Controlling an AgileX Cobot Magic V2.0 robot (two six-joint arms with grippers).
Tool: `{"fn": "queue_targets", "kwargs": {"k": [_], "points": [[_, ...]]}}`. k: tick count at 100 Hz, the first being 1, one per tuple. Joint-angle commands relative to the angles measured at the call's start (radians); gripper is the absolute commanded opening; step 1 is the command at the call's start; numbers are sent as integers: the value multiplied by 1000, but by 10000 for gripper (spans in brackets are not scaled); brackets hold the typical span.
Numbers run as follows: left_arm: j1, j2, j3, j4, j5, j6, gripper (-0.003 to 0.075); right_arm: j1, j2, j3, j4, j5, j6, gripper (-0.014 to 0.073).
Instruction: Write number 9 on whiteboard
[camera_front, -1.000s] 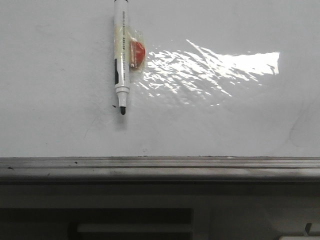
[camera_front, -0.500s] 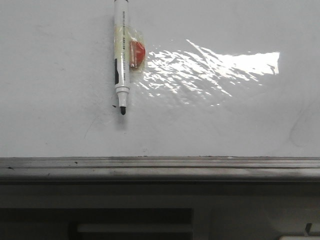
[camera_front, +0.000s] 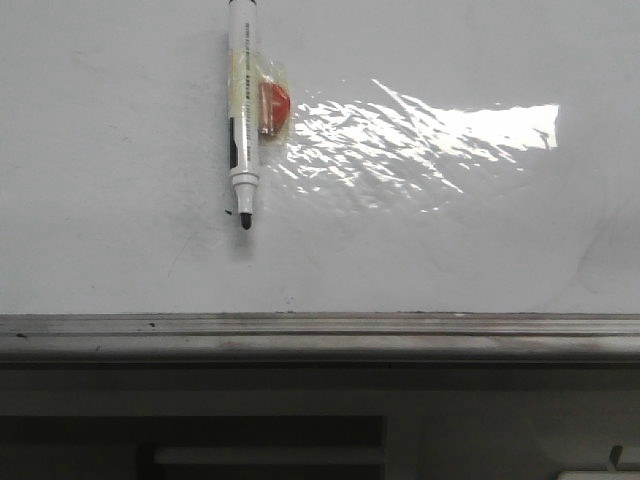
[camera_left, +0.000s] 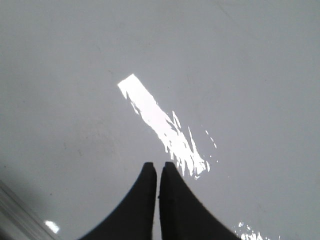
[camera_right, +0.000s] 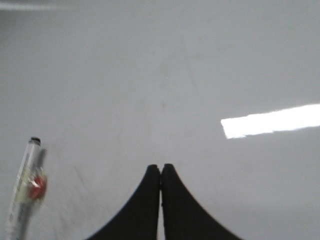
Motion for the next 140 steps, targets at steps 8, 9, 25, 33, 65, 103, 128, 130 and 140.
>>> {"fn": "queue_targets", "kwargs": {"k": [8, 9, 25, 33, 65, 103, 128, 130, 140], "points": [[-1, -30, -27, 35, -51, 20, -20, -6, -15, -6, 235, -59, 49, -41], [-4, -28, -32, 52, -43, 26, -20, -6, -15, -14, 235, -51, 49, -41], [-9, 27, -217, 277, 226, 218, -20, -6, 14, -175, 151, 329, 48, -41], [-8, 105, -324, 331, 371, 321, -15, -6, 62, -265, 62, 499, 46, -40], [-88, 485, -587, 313, 555, 606, 405, -6, 303, -556, 7, 762, -261, 326], [-490, 847, -620, 143, 454, 628, 410, 21, 449, -617, 19, 782, -261, 461], [-816, 1041, -620, 13, -15, 628, 410, 32, 449, -617, 19, 782, -261, 461], [-827, 1056, -620, -1, -50, 628, 410, 32, 449, -617, 19, 782, -261, 461], [-874, 1123, -626, -36, -132, 628, 410, 32, 449, -617, 19, 782, -261, 461]]}}
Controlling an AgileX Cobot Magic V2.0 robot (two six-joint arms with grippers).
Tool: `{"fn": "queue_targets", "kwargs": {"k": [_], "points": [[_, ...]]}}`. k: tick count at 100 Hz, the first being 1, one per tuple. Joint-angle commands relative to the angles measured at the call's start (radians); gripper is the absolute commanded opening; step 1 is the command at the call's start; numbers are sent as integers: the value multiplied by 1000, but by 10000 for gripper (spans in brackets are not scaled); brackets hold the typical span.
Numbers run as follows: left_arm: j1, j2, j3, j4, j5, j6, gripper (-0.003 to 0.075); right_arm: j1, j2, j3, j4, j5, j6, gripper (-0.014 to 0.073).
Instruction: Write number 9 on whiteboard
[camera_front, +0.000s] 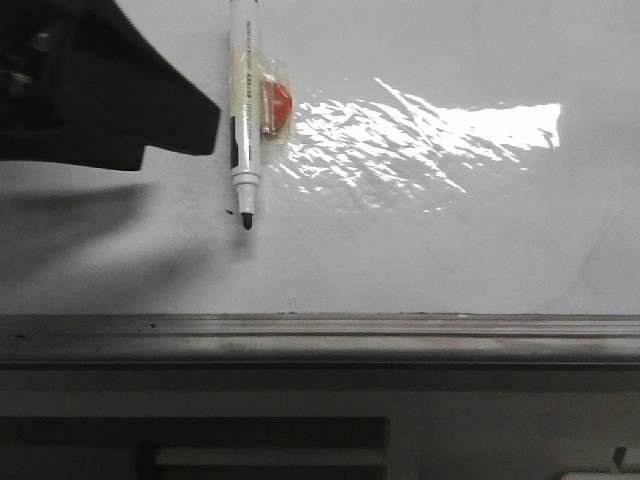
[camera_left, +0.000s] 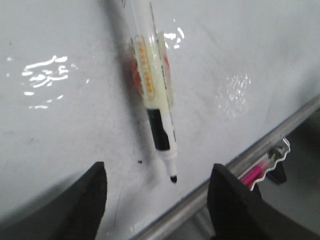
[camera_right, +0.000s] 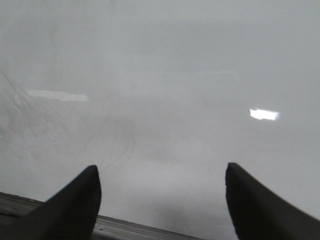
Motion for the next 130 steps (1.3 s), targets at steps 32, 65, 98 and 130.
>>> {"fn": "queue_targets", "kwargs": {"k": [32, 65, 98, 130], "points": [[-39, 181, -93, -57, -144, 2, 295, 3, 13, -35, -1, -75, -10, 461], [-39, 90, -135, 83, 170, 115, -20, 39, 23, -52, 400, 21, -472, 461], [-39, -32, -171, 182, 537, 650, -20, 159, 150, -67, 1096, 75, -1301, 461], [-39, -34, -171, 184, 514, 676, -20, 242, 359, -90, 1264, 79, -1448, 461]]}}
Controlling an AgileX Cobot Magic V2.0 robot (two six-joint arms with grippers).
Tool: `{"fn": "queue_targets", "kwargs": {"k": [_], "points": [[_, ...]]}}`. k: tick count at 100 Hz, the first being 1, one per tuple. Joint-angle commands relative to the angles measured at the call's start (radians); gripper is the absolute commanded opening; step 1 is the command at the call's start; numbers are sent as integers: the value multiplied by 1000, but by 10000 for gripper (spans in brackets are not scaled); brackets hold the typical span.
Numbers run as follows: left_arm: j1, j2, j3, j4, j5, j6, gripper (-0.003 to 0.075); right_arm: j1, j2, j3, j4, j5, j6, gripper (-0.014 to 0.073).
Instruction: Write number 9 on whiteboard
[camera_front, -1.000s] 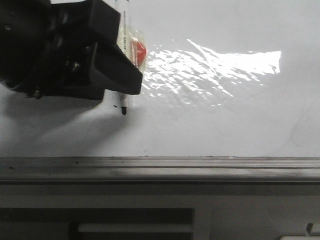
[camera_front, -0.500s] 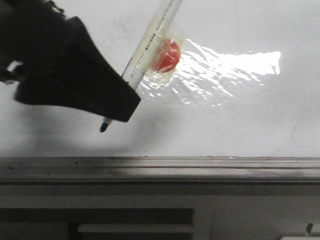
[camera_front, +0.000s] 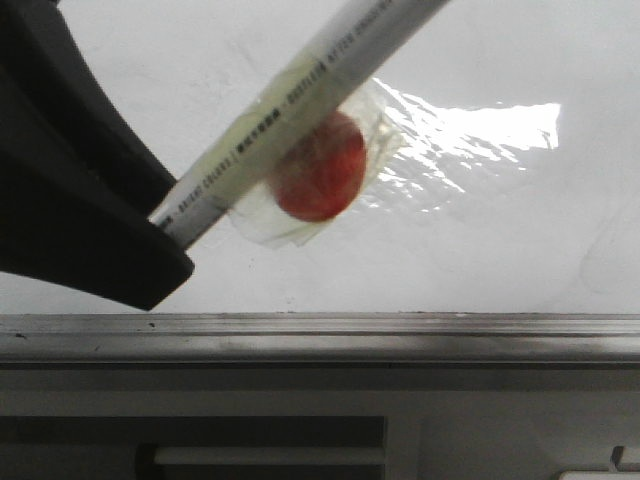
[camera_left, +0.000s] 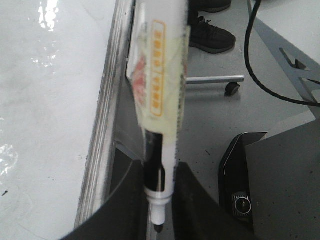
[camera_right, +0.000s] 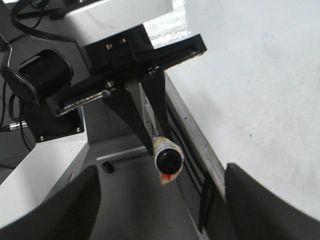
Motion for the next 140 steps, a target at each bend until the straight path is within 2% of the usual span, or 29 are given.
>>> {"fn": "queue_targets", "kwargs": {"k": [1, 17, 36, 41, 56, 77, 86, 93, 98, 105, 112, 119, 128, 140], "points": [[-2, -20, -33, -25, -47, 3, -20, 28, 60, -50, 71, -22, -24, 461], [-2, -18, -33, -23, -50, 3, -20, 116, 169, -101, 75, -36, -24, 461], [-2, -18, -33, -23, -50, 3, -20, 213, 263, -114, 79, -144, -24, 449], [-2, -18, -33, -23, -51, 3, -20, 228, 281, -114, 80, -171, -24, 403], [-2, -18, -33, -23, -59, 3, -20, 249, 311, -114, 89, -186, -24, 163], [-2, -18, -33, -25, -78, -5, -20, 252, 311, -114, 96, -175, -24, -64], [-2, -22, -33, -51, -107, -36, 19, 252, 311, -114, 96, -160, -24, -61], [-2, -42, -33, -51, -119, -70, 132, 247, 311, -119, 67, -142, 2, -61], [-2, -70, -33, -51, -119, -134, 255, 239, 311, -133, -7, -126, 78, -61], [-2, -126, -33, -51, -121, -208, 401, 226, 311, -186, -219, -70, 264, -61], [-2, -196, -33, -51, -126, -245, 481, 226, 311, -283, -480, 18, 488, -60], [-2, -265, -22, -51, -161, -279, 472, 226, 311, -385, -647, 98, 654, -59], [-2, -355, 9, -47, -234, -329, 429, 226, 311, -497, -796, 150, 791, -56], [0, -460, 77, -44, -367, -432, 302, 254, 302, -597, -1083, 162, 1059, -34]]}}
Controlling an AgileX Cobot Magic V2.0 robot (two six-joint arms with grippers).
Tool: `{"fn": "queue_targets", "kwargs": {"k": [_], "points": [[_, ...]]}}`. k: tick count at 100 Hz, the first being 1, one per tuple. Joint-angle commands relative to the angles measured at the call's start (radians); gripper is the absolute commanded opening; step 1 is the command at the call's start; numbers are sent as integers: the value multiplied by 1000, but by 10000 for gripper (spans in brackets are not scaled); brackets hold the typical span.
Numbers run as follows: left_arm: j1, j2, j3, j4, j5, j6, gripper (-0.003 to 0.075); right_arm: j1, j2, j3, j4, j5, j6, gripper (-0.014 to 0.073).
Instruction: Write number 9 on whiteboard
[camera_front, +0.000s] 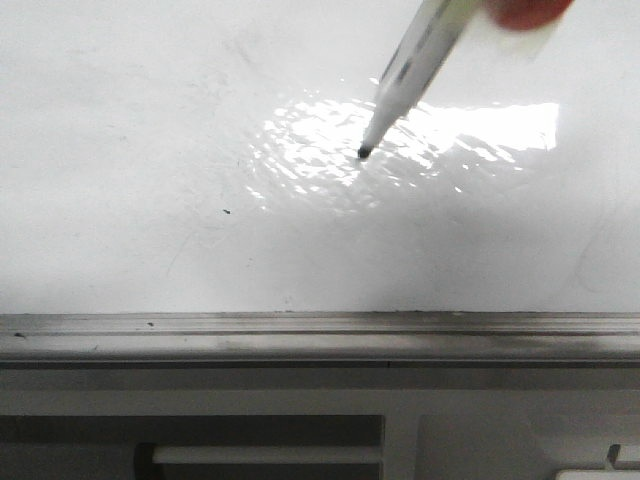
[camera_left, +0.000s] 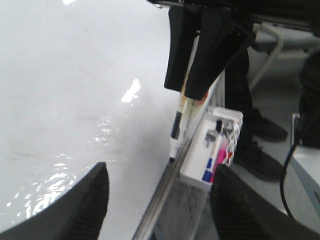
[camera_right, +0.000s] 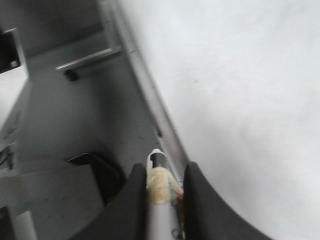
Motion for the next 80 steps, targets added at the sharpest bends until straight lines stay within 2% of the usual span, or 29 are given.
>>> {"fn": "queue_targets", "kwargs": {"k": [1, 11, 26, 42, 80], "points": [[0, -70, 25, -30, -163, -92, 293, 22, -23, -86, -214, -21, 201, -34], [0, -139, 98, -33, -285, -157, 163, 50, -54, -73, -375, -135, 328, -34], [0, -187, 175, -44, -350, -157, -20, 66, -120, 64, -396, -452, 352, -34], [0, -187, 195, -80, -348, -157, -20, 56, -134, 214, -499, -632, 371, -34], [0, -187, 195, -79, -348, -157, -20, -18, -60, 244, -526, -704, 371, -34]]}}
